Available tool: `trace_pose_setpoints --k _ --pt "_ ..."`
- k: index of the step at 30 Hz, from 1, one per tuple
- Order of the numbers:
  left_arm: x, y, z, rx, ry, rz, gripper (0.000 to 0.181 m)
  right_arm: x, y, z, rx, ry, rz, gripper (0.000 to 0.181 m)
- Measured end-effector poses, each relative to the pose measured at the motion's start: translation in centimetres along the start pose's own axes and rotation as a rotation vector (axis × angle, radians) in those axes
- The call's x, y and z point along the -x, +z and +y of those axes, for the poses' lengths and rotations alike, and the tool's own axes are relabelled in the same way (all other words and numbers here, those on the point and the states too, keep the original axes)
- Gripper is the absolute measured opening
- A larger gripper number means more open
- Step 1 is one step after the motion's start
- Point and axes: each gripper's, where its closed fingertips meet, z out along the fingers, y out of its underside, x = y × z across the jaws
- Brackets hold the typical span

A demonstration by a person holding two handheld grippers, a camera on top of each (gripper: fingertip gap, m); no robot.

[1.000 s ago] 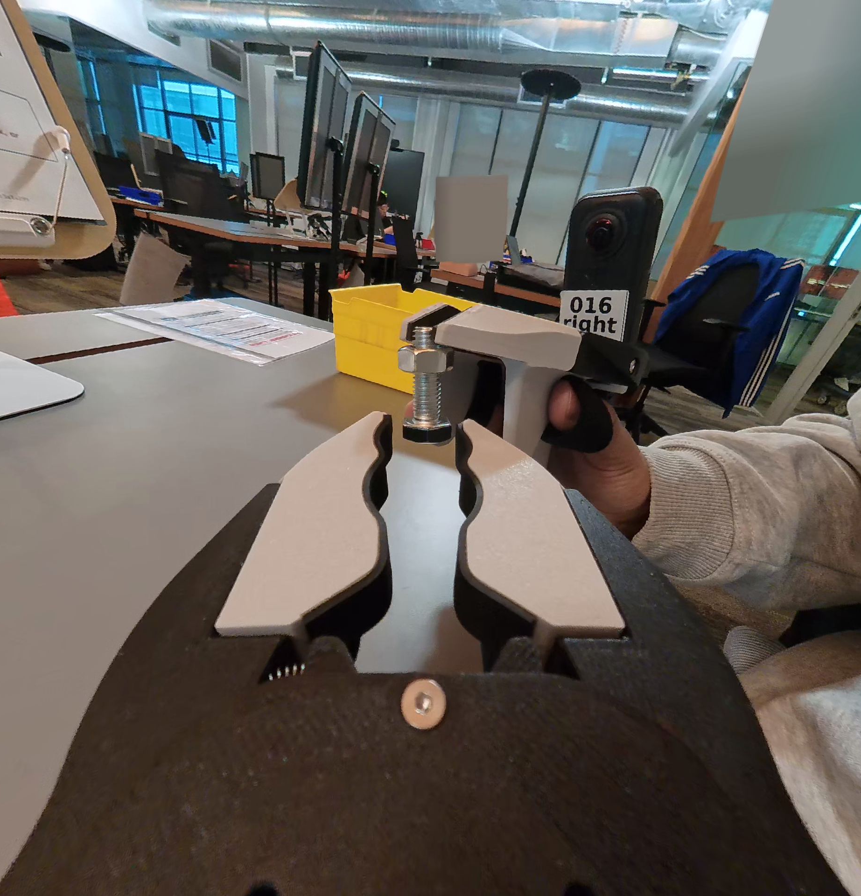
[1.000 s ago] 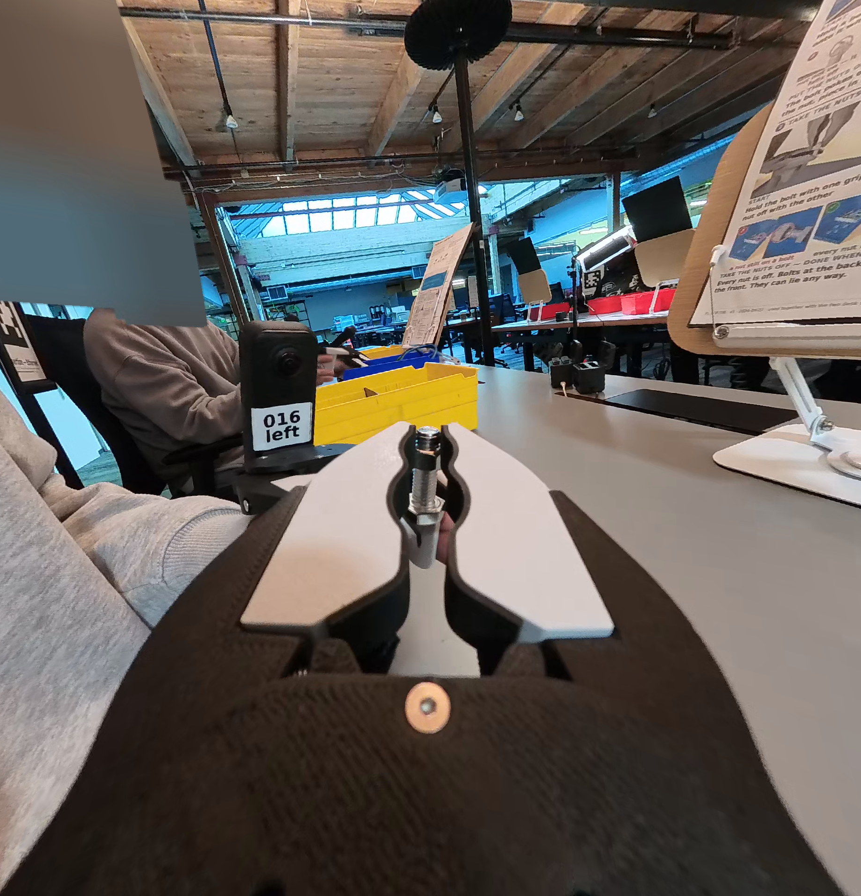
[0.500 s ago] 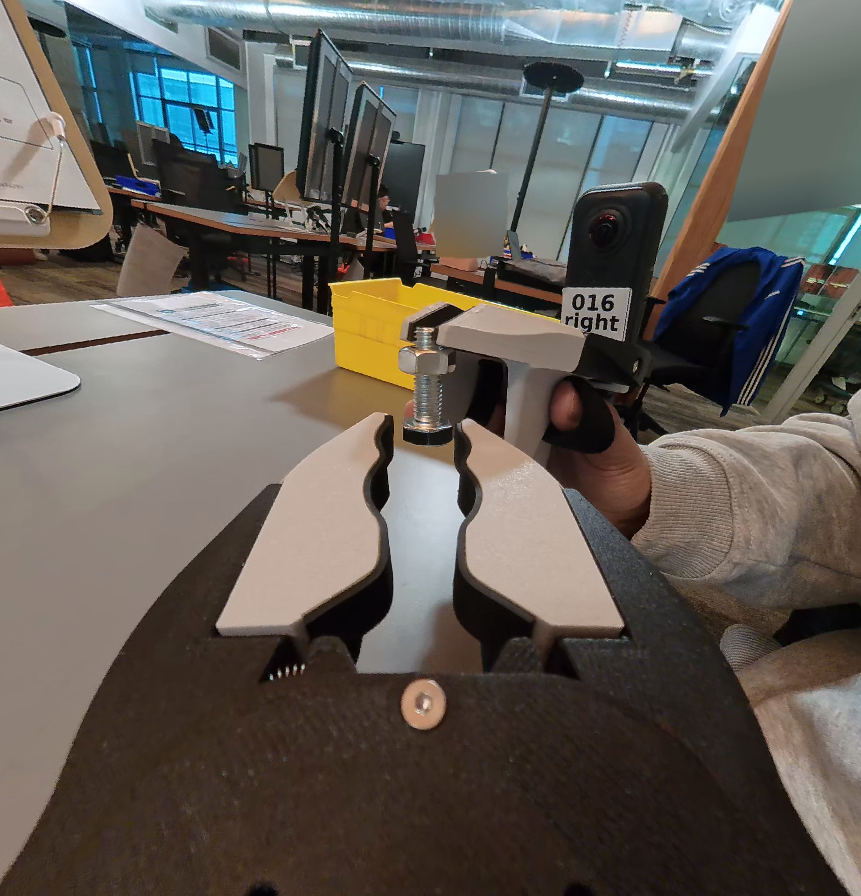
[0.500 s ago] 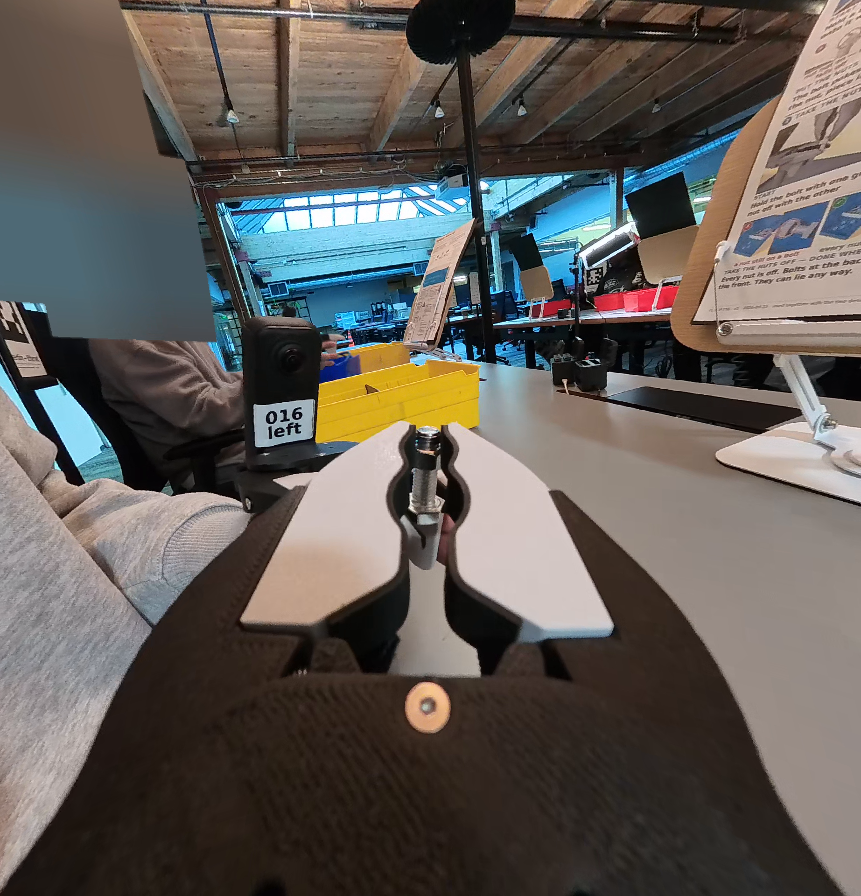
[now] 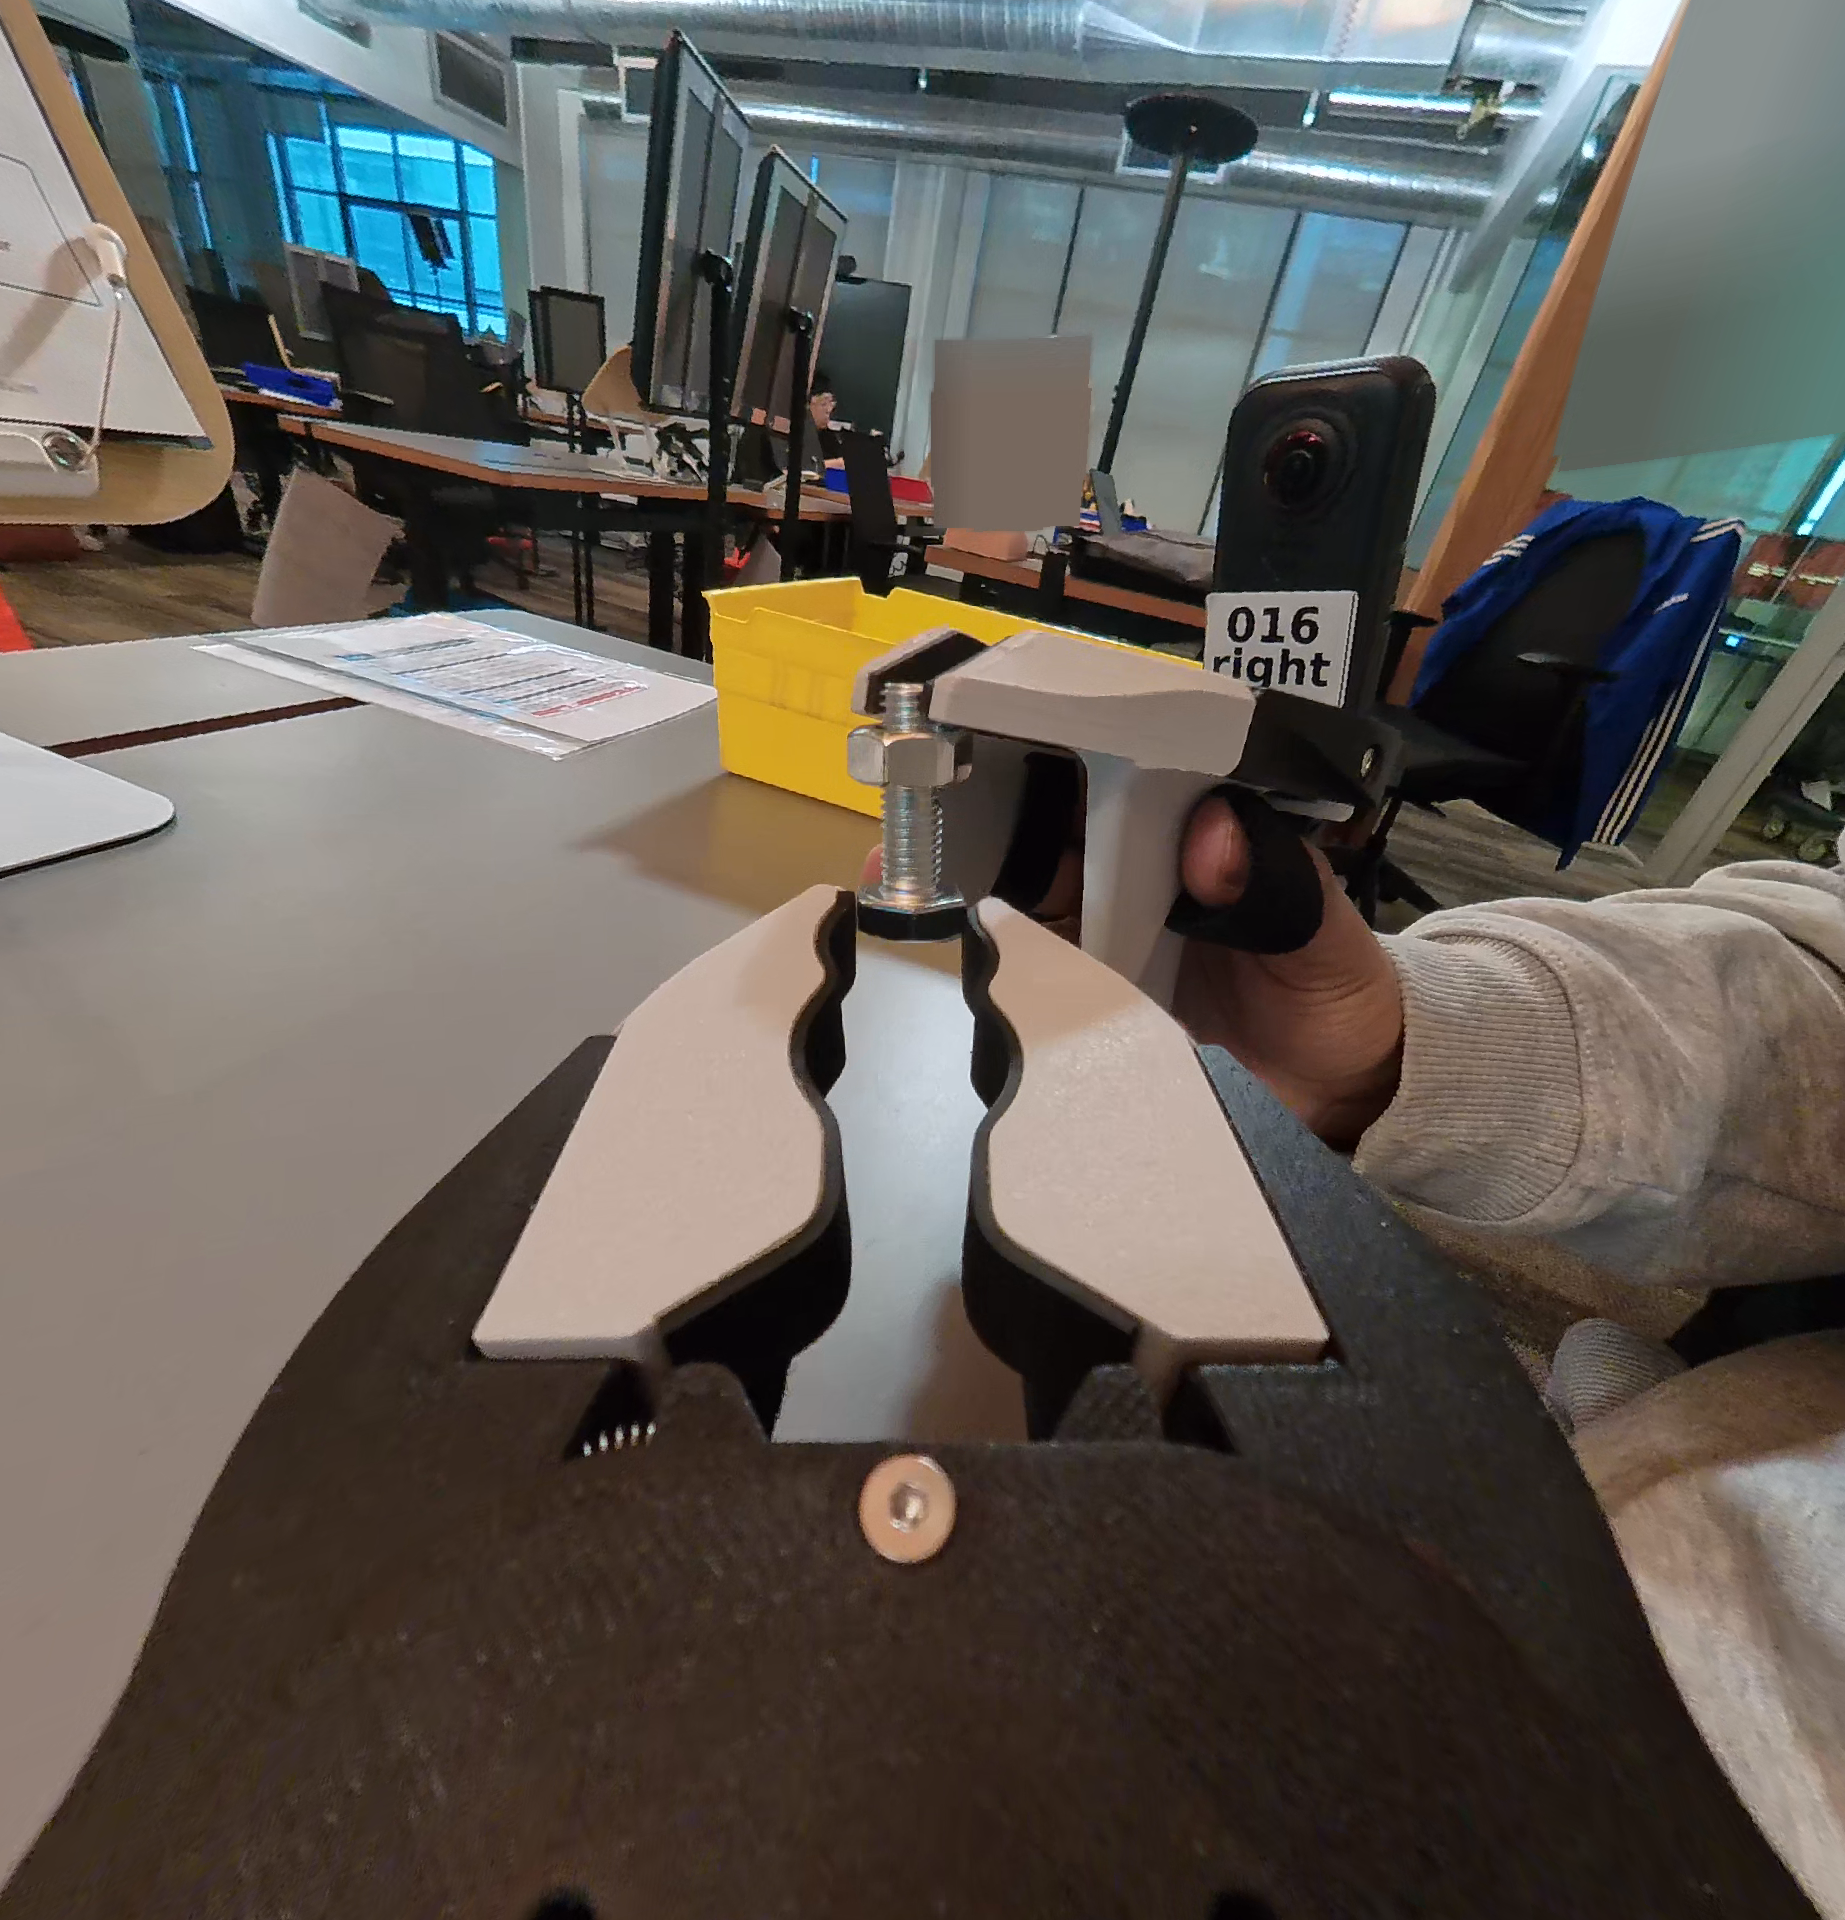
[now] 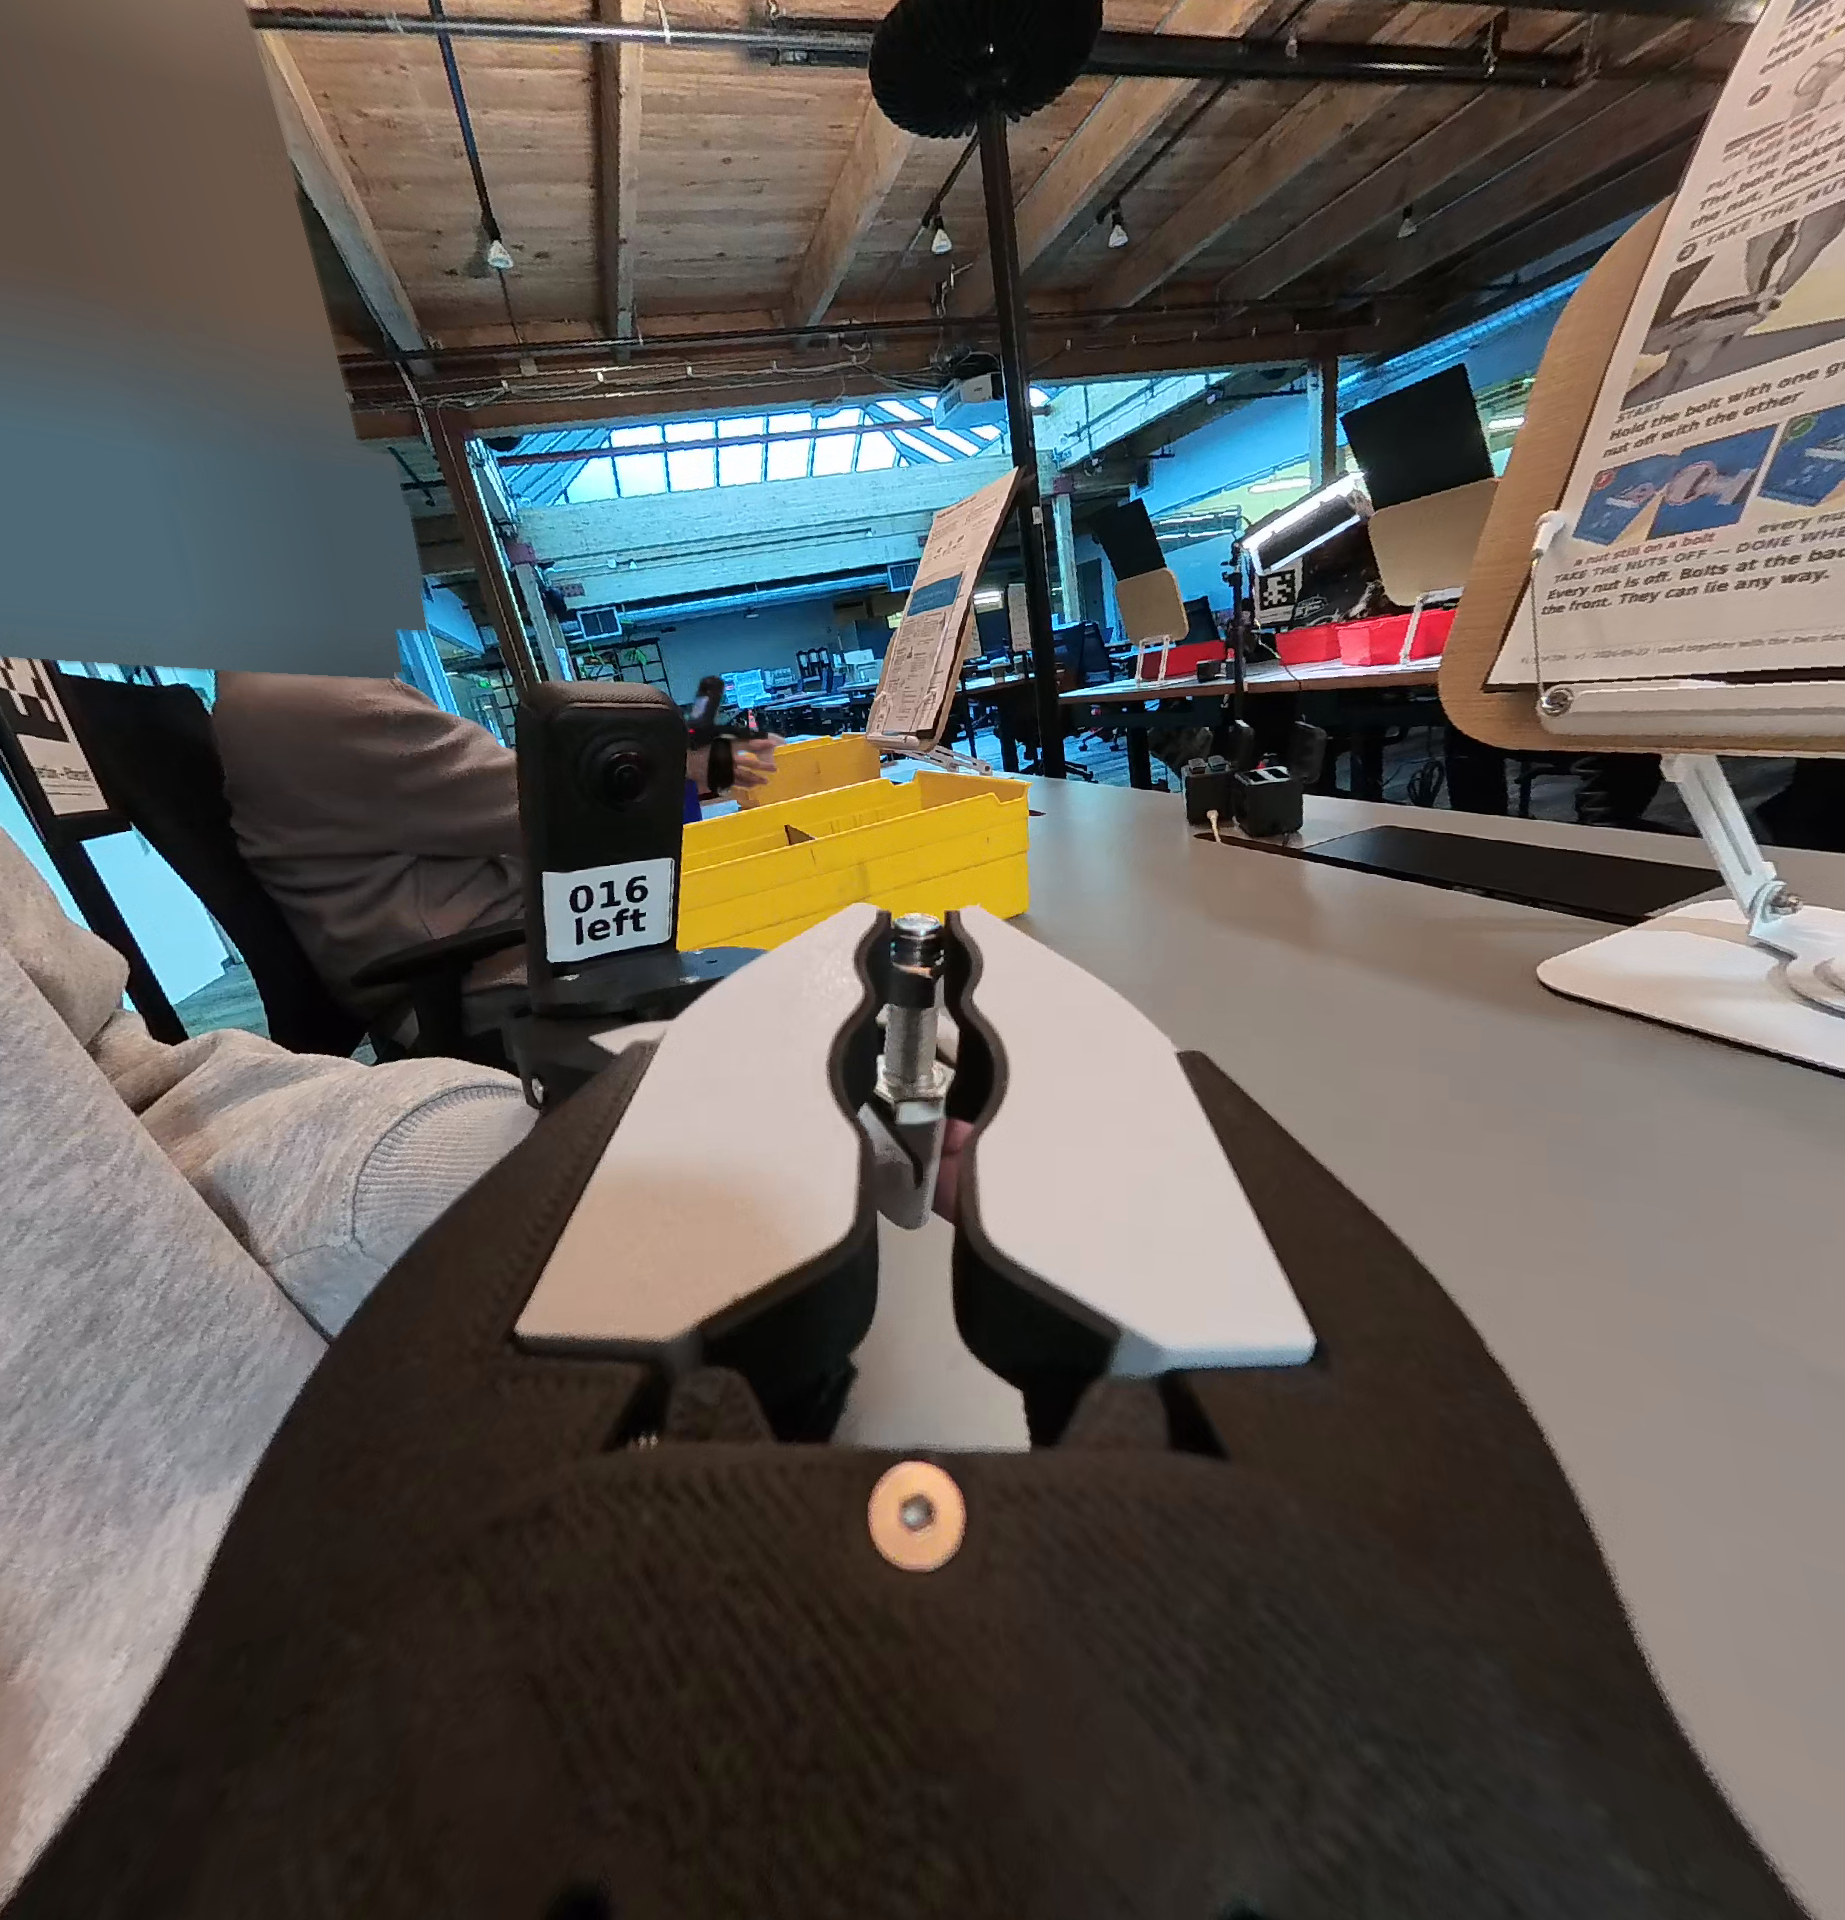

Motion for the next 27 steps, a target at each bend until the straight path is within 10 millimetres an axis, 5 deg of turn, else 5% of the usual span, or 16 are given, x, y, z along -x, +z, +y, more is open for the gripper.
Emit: trace_pose_setpoints --k 27 --pt "0.13 0.08 0.3 0.018 0.043 -0.023 0.02 -0.45 -0.49 0.35 0.043 0.014 0.017 0.009"
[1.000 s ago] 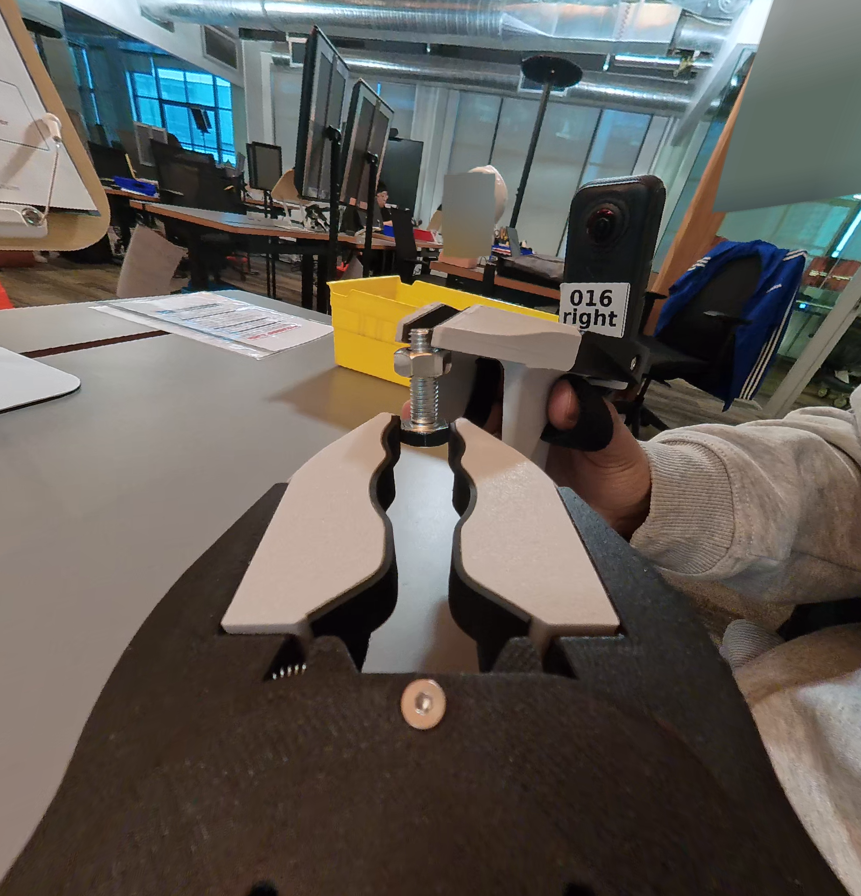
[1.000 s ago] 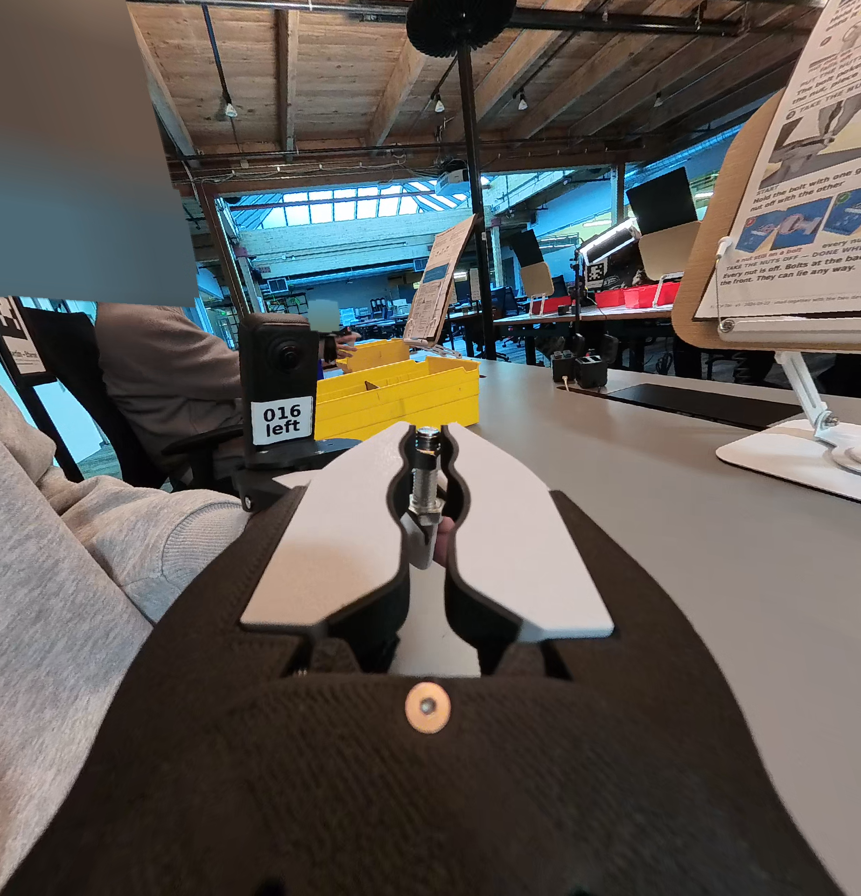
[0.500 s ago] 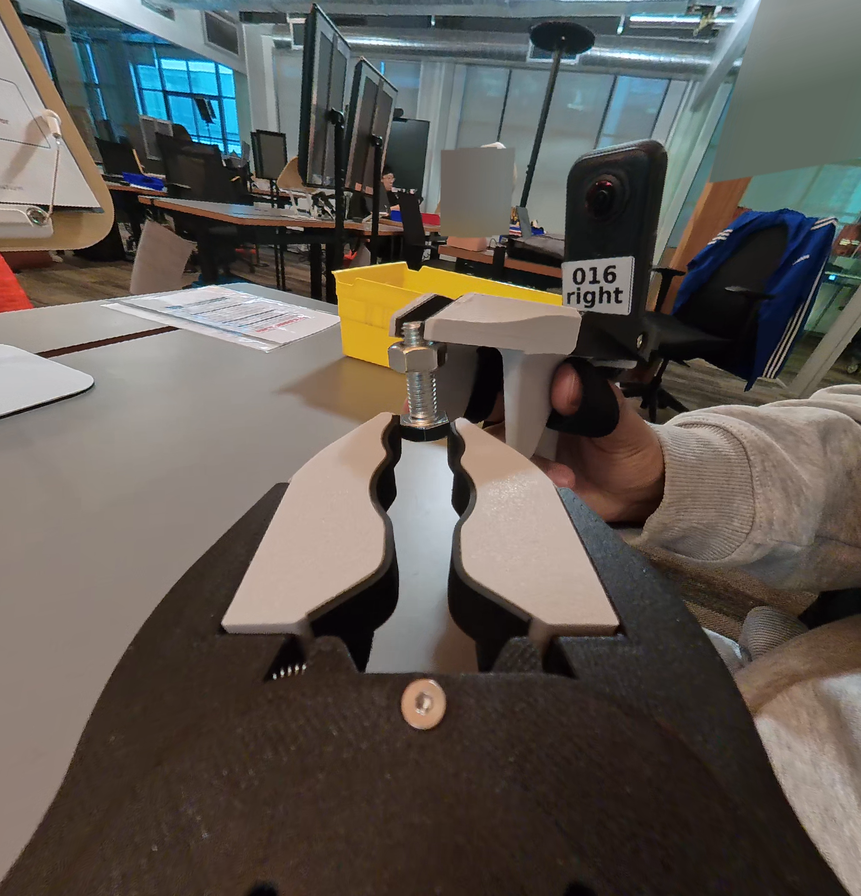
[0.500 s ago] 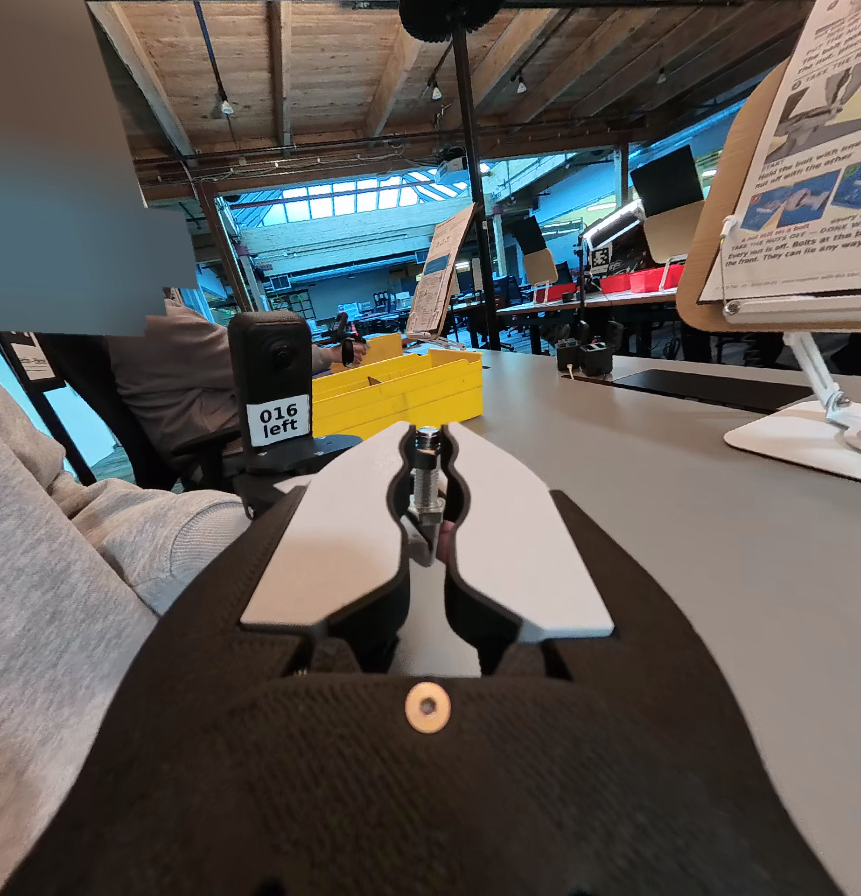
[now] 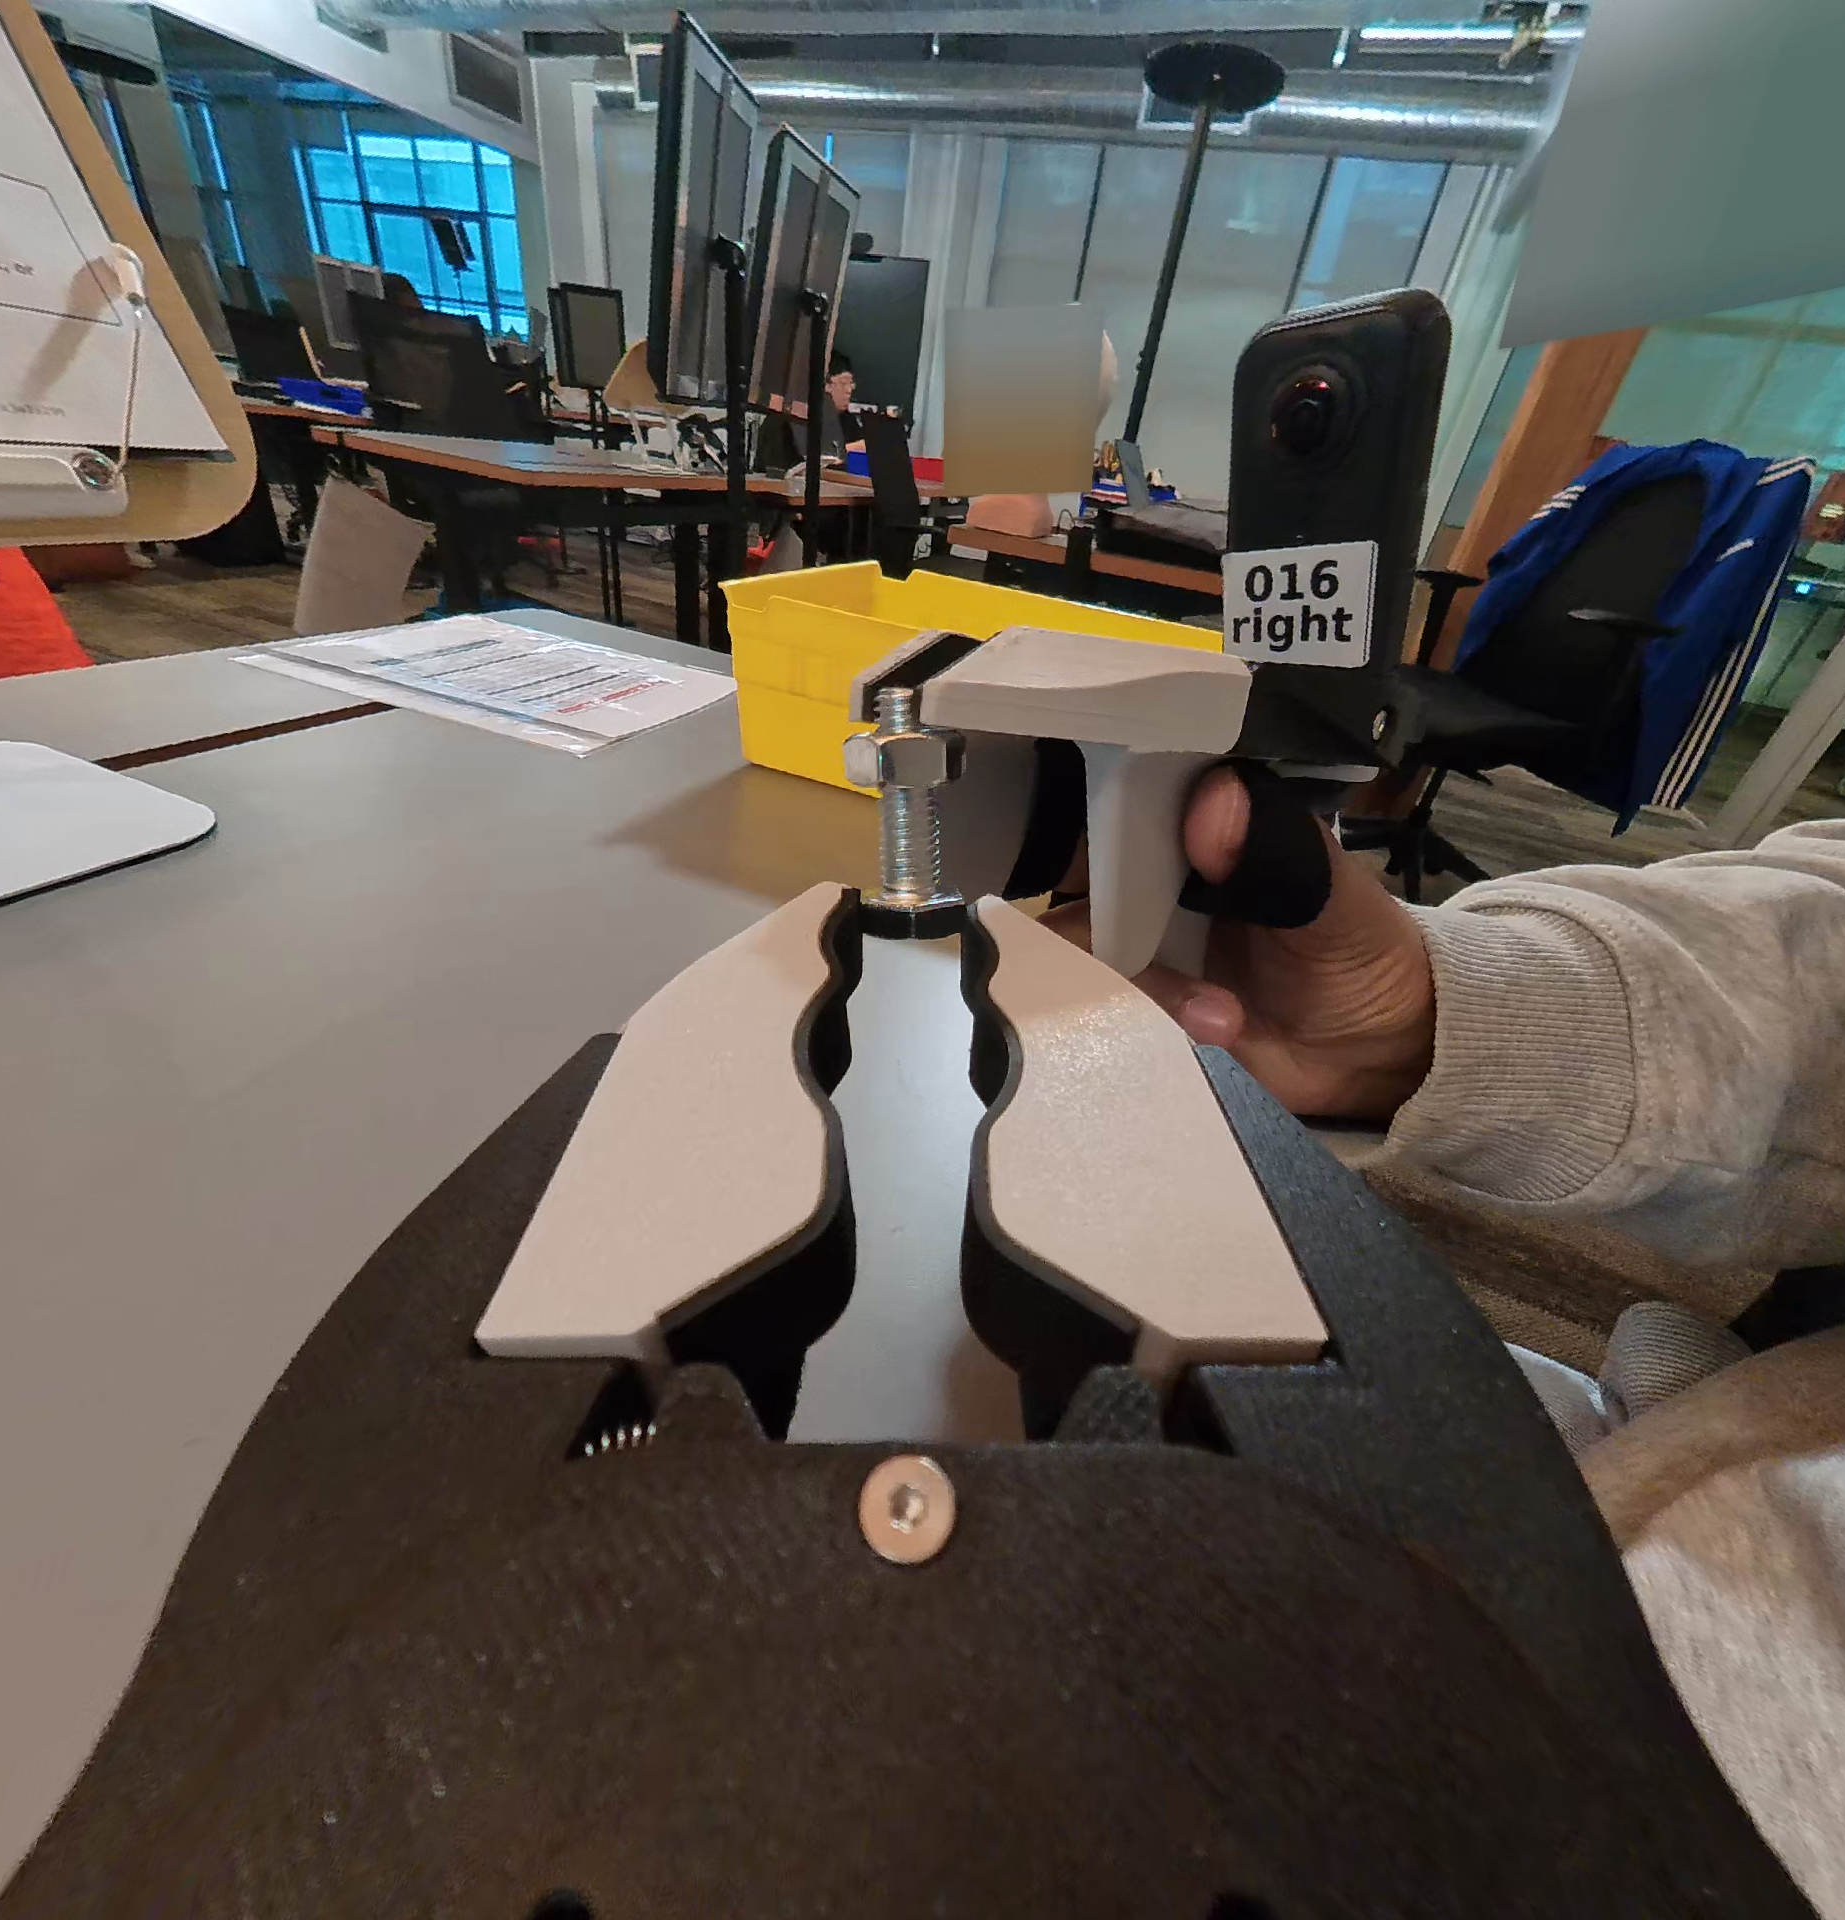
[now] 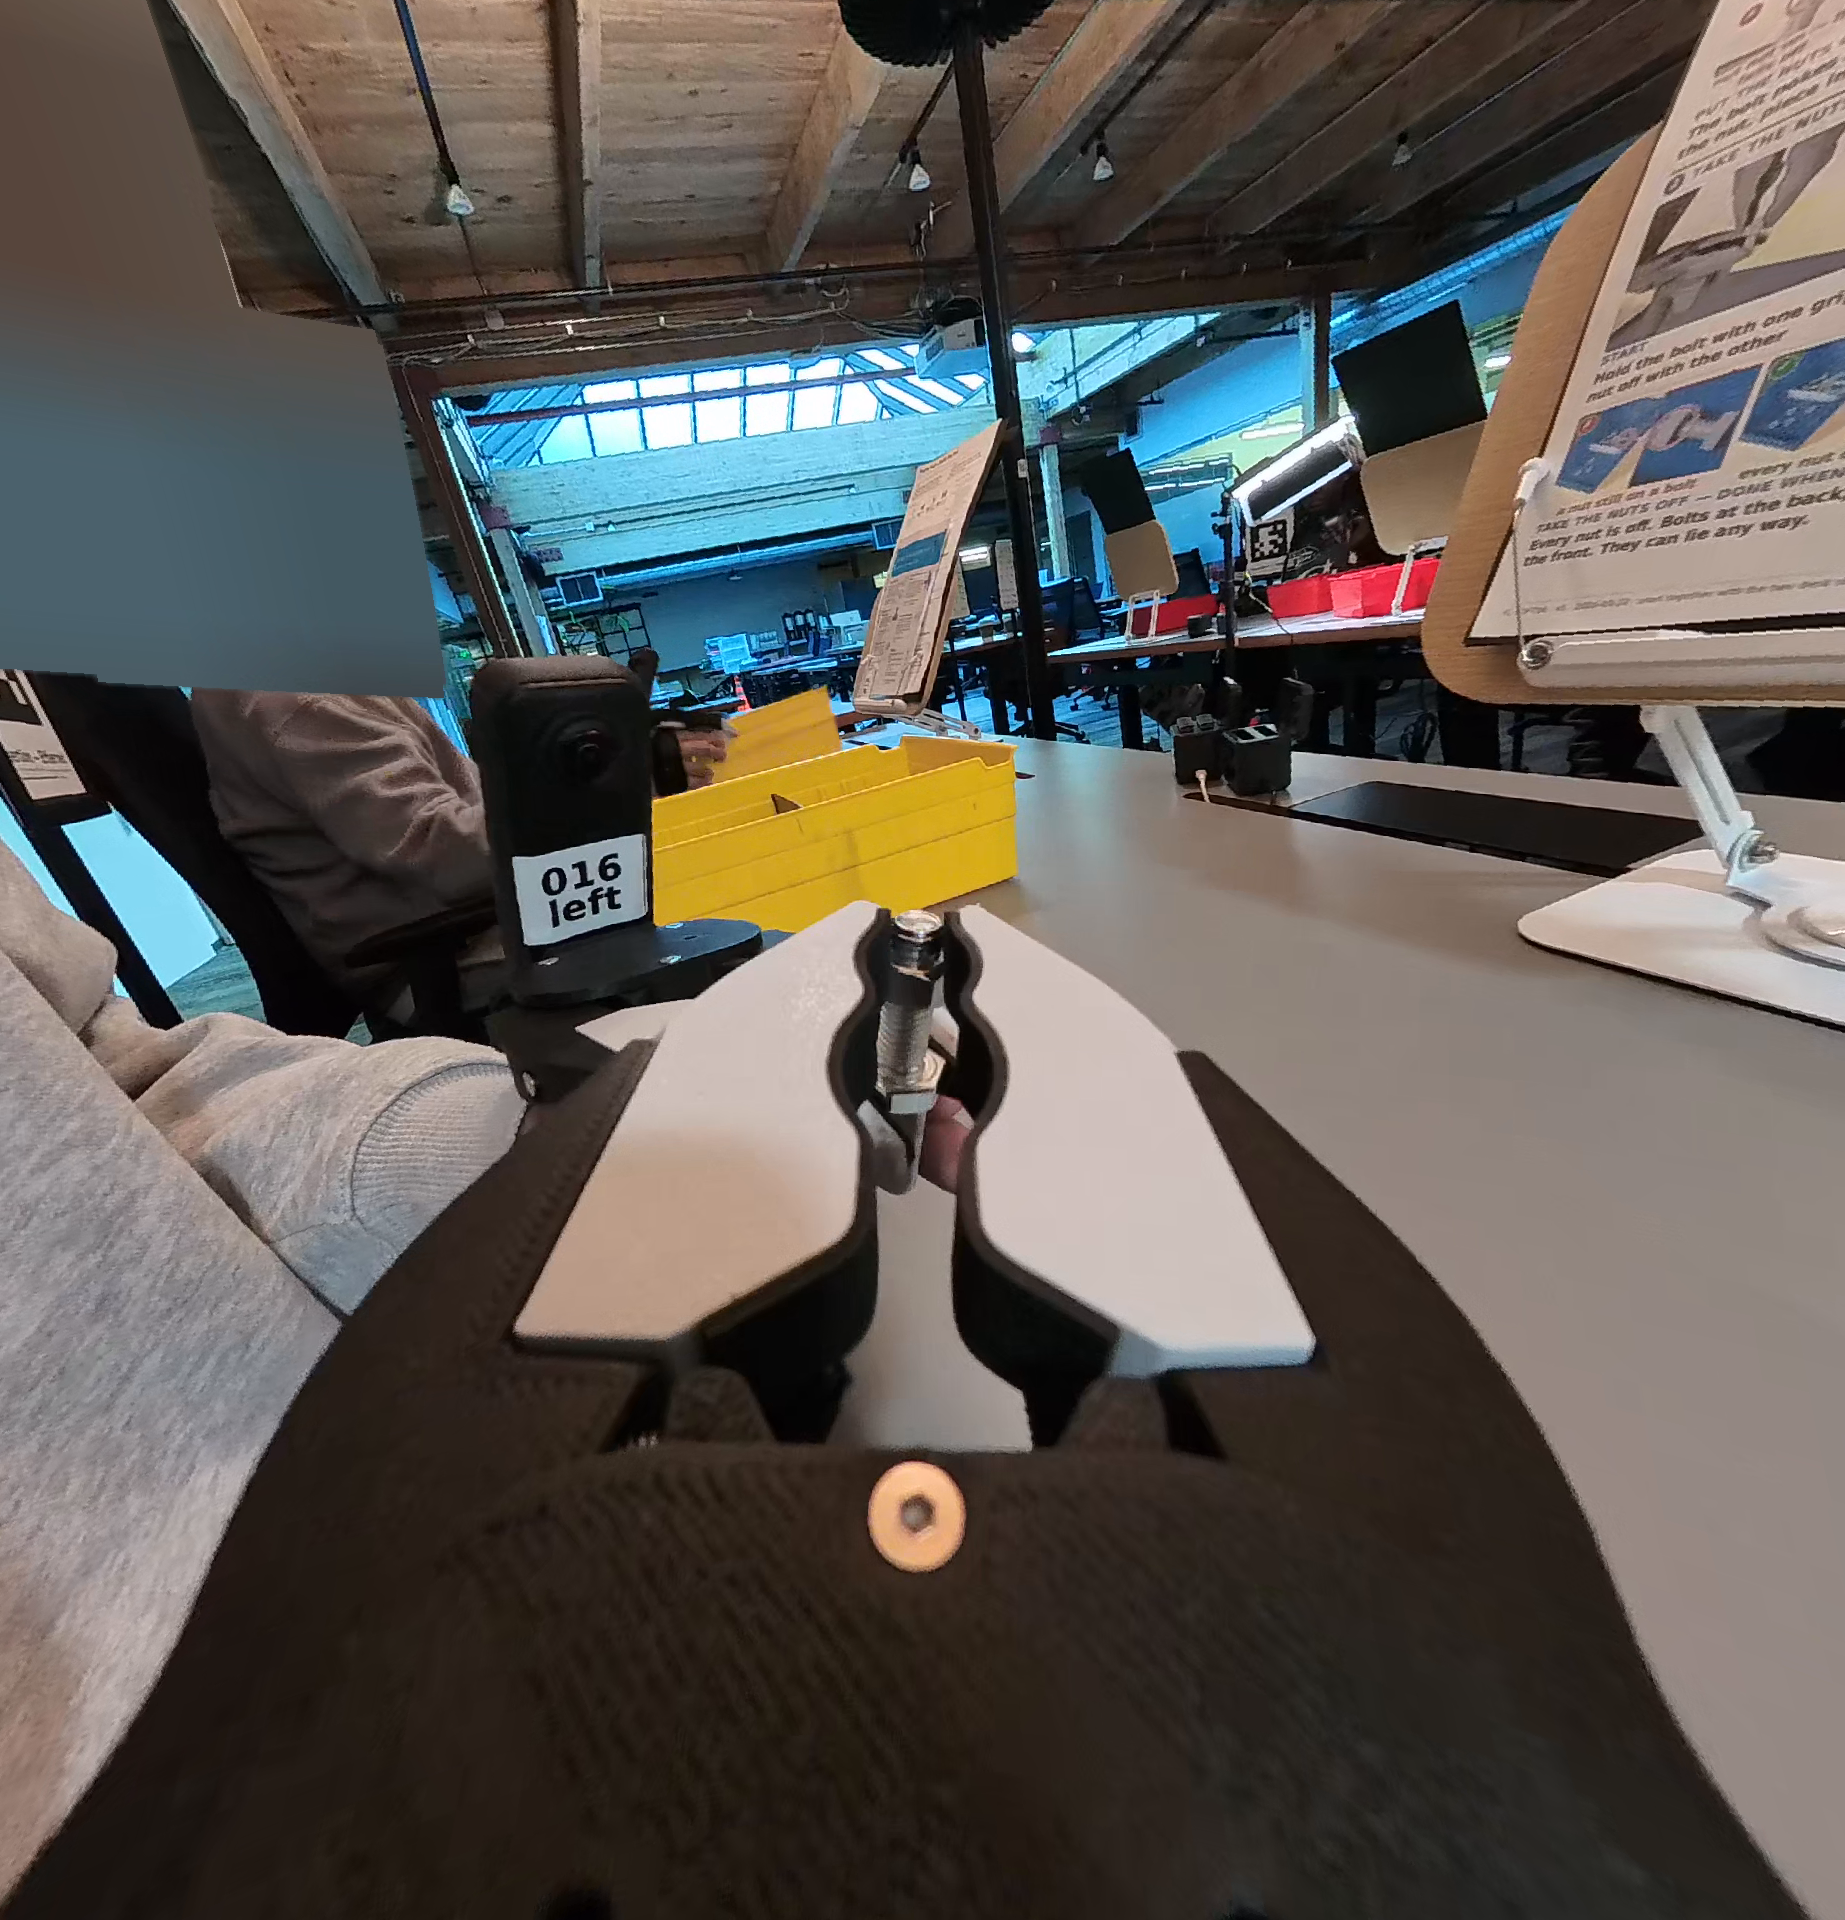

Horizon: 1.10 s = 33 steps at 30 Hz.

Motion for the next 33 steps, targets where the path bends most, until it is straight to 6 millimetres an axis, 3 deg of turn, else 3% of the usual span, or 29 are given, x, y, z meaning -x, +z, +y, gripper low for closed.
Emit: trace_pose_setpoints --k 7,11,14,16,19,24,28,31,33 --pt "-0.1 0.0 -0.1 -0.006 0.0 0.005 0.02 0.1 0.0 -0.2 -0.021 0.006 -0.014 0.01" --pt "0.0 0.0 0.0 -0.001 0.003 0.003 0.019 -0.1 -0.2 -1.0 -0.084 -0.011 0.01 0.031" --pt "0.0 0.0 -0.1 -0.005 0.002 0.002 0.019 -0.4 -0.8 -1.8 -0.126 -0.008 0.021 0.027" --pt "0.1 0.0 -0.1 -0.007 -0.001 -0.001 0.019 -0.9 -1.1 -2.1 -0.132 0.005 0.047 0.021" --pt "0.2 -0.1 -0.2 -0.011 -0.009 -0.008 0.019 -2.0 -1.4 -2.0 -0.109 -0.006 0.128 0.031" --pt "1.6 -0.4 -0.3 -0.02 -0.015 -0.084 0.019 -1.9 -1.3 -2.1 -0.066 -0.189 0.201 0.02" --pt "2.5 -0.6 -0.4 -0.02 0.009 -0.146 0.019 -1.5 -0.4 -0.3 0.088 -0.349 0.26 0.0" --pt "2.6 -0.8 -0.7 -0.036 -0.004 -0.154 0.019 -0.8 -0.1 -0.3 0.114 -0.48 0.28 0.0" --pt "2.9 -0.9 -0.8 -0.045 -0.014 -0.163 0.019 -1.7 -0.2 0.0 0.17 -0.56 0.371 0.0"
